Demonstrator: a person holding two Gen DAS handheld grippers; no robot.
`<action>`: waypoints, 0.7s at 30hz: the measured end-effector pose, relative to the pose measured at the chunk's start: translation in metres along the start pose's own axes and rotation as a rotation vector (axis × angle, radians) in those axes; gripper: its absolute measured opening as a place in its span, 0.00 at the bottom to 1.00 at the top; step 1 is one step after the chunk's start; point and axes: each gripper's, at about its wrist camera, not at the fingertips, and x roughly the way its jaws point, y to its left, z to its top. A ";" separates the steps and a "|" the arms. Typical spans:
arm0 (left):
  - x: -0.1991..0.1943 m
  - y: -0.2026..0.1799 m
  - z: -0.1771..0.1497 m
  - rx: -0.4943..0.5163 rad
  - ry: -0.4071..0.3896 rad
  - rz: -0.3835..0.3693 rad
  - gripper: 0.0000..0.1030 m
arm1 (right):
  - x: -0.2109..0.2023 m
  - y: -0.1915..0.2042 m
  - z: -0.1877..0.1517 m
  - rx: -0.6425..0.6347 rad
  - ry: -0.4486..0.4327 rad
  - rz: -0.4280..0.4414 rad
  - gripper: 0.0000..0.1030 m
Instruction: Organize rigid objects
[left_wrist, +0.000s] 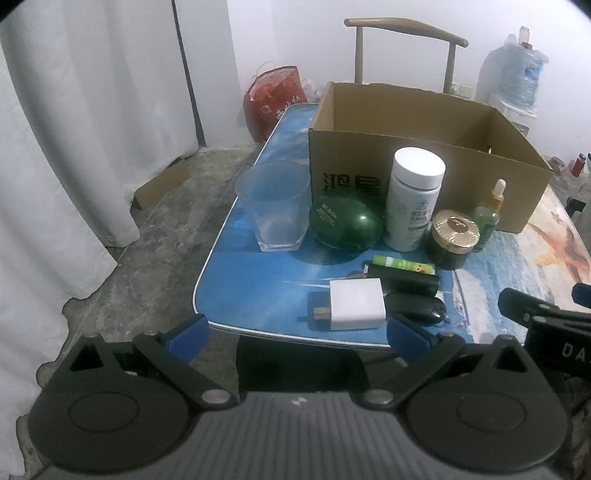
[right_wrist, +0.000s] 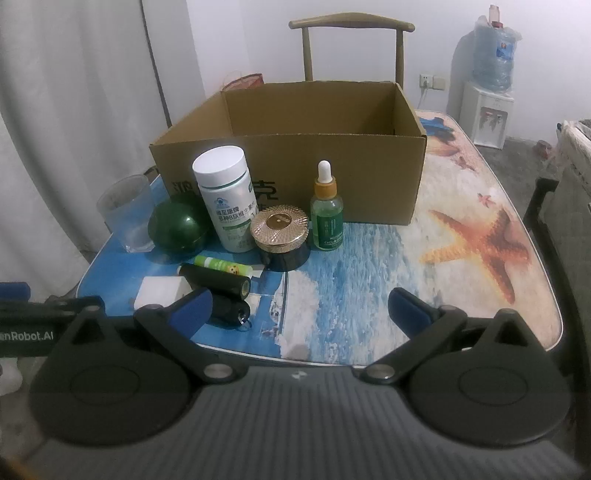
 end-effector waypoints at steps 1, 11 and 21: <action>0.000 0.000 0.000 0.000 0.000 0.000 1.00 | 0.000 0.000 0.000 0.000 0.000 0.001 0.99; -0.001 0.000 0.001 -0.002 -0.001 -0.001 1.00 | -0.003 0.000 -0.003 -0.001 -0.001 0.002 0.99; -0.001 0.000 0.002 -0.002 0.000 0.001 1.00 | -0.002 0.000 -0.004 0.002 0.003 0.005 0.99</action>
